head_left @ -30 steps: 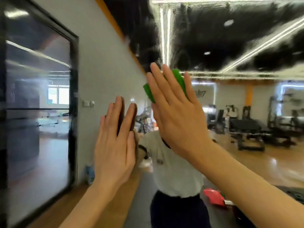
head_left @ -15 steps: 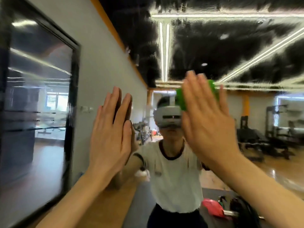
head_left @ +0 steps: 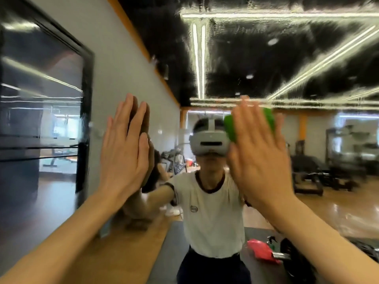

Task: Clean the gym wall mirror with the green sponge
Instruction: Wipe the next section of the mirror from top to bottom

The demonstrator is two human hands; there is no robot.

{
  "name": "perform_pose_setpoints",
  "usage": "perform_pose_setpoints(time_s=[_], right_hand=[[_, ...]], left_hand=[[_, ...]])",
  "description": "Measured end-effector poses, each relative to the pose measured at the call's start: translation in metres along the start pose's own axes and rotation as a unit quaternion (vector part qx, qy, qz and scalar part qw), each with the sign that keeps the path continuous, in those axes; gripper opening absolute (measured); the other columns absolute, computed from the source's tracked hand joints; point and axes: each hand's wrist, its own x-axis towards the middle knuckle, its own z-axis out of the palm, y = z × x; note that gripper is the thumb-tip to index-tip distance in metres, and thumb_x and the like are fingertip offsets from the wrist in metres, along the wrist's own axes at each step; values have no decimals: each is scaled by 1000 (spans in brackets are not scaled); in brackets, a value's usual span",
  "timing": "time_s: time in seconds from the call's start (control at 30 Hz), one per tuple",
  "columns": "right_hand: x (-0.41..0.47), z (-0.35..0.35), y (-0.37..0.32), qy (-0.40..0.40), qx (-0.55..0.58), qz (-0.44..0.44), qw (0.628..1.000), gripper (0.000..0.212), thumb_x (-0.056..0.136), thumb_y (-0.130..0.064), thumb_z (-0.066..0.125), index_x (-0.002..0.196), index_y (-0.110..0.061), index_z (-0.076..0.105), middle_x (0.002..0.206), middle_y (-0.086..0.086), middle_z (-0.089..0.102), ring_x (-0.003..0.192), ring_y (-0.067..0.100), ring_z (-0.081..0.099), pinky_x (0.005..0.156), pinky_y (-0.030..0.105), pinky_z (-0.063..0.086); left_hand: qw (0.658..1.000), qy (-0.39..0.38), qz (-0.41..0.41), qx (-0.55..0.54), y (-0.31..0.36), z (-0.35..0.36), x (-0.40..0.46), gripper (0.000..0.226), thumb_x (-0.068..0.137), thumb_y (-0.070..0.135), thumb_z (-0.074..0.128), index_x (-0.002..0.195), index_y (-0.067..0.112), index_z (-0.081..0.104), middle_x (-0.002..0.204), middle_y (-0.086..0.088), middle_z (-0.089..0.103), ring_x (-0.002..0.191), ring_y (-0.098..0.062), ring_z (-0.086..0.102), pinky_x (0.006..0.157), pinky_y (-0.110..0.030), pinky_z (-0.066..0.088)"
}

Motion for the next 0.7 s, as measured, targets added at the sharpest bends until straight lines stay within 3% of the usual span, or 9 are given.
perform_pose_setpoints(time_s=[0.13, 0.17, 0.27, 0.33, 0.43, 0.53, 0.63, 0.7], right_hand=[[1, 1, -24, 29, 29, 127, 991, 61, 101, -16, 32, 158, -4, 16, 167, 16, 14, 155, 30, 8, 123, 41, -16], [5, 5, -48, 16, 38, 106, 994, 63, 98, -14, 31, 158, -5, 15, 167, 15, 13, 155, 30, 6, 123, 42, -15], [9, 20, -108, -12, 35, -64, 997, 65, 94, -21, 33, 156, -6, 26, 165, 14, 21, 154, 27, 14, 125, 46, -6], [5, 23, -99, -11, 25, -119, 993, 64, 96, -25, 37, 156, -6, 27, 165, 13, 23, 154, 25, 16, 125, 43, -3], [-14, 15, -43, 9, 27, -52, 998, 62, 101, -25, 36, 158, -9, 17, 166, 12, 15, 154, 25, 9, 125, 41, -5], [-19, 3, -10, 23, 19, 60, 998, 58, 104, -26, 27, 158, -4, 23, 166, 15, 18, 155, 30, 12, 124, 43, -6], [19, 12, -53, 36, 19, 87, 995, 61, 104, -30, 18, 159, -5, 22, 167, 14, 17, 155, 29, 9, 124, 47, -7], [37, 23, -95, 36, 18, 38, 998, 61, 103, -31, 14, 159, -7, 18, 167, 14, 14, 156, 28, 6, 124, 49, -6]], left_hand=[[1000, 2, 31, 1, 3, 2, 0, 55, 105, 20, 30, 160, 9, 27, 169, -7, 18, 157, -22, 9, 127, -34, -1], [999, 1, 33, -7, 3, 3, -1, 55, 105, 19, 29, 159, 8, 28, 168, -7, 19, 157, -22, 11, 127, -32, -1], [999, 3, 33, -29, 2, 3, 0, 55, 105, 21, 26, 158, 7, 32, 167, -9, 25, 155, -25, 18, 126, -27, 2], [999, 6, 40, -30, 2, 4, 0, 55, 105, 21, 26, 157, 7, 33, 166, -9, 26, 155, -25, 20, 126, -27, 4], [999, 13, 45, -28, 1, 4, -2, 54, 105, 20, 28, 158, 9, 31, 168, -4, 23, 156, -21, 17, 127, -32, 7], [997, 24, 47, -53, 0, 5, -3, 53, 105, 16, 31, 158, 11, 32, 167, -3, 24, 156, -19, 17, 127, -32, 7], [991, 41, 34, -121, 0, 5, -2, 51, 105, 14, 31, 157, 9, 32, 164, -2, 29, 154, -17, 23, 128, -37, 11], [980, 46, 26, -193, 0, 2, -3, 50, 106, 15, 30, 155, 7, 33, 162, -2, 32, 152, -17, 27, 126, -44, 18]])
